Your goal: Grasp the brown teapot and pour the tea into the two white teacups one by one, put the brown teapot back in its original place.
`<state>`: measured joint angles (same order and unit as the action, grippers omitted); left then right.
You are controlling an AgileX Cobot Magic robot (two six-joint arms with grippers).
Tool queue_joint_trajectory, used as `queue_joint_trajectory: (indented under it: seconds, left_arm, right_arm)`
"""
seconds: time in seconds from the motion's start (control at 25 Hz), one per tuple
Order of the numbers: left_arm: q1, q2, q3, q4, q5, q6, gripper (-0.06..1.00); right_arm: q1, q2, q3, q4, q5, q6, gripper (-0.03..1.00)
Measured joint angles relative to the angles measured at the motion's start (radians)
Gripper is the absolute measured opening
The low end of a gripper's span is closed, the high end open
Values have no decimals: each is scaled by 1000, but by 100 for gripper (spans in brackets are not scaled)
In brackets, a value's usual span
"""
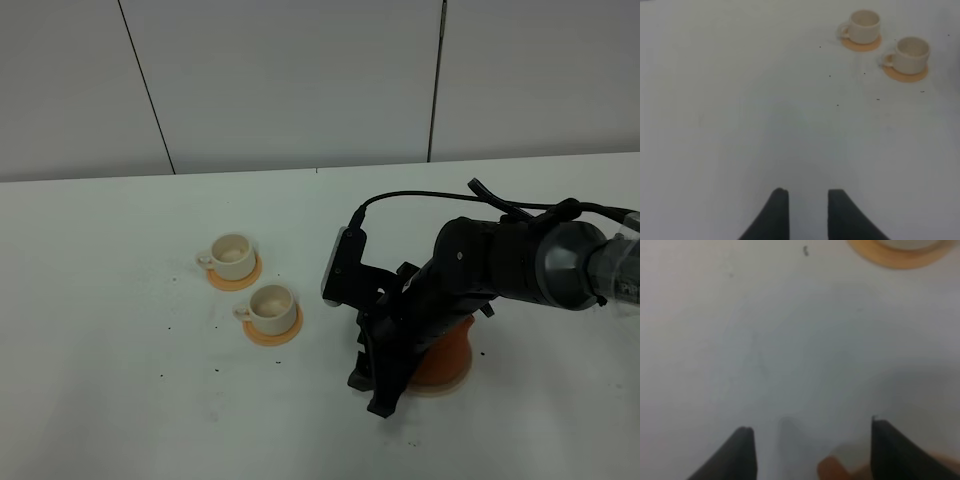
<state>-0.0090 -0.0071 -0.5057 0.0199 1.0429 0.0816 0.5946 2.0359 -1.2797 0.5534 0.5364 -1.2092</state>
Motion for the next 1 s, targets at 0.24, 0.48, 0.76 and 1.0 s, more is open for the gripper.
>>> queue_joint_trajectory:
  seconds: [0.24, 0.48, 0.76, 1.0]
  left_arm:
    - [0, 0, 0, 0, 0, 0, 26]
    - [0, 0, 0, 0, 0, 0, 26]
    - [0, 0, 0, 0, 0, 0, 26]
    - [0, 0, 0, 0, 0, 0, 26]
  right_arm:
    - [0, 0, -1, -18, 48, 0, 49]
    - [0, -16, -1, -56, 83, 0, 49]
    - [0, -28, -1, -78, 107, 3, 49]
    - [0, -37, -1, -76, 106, 4, 49]
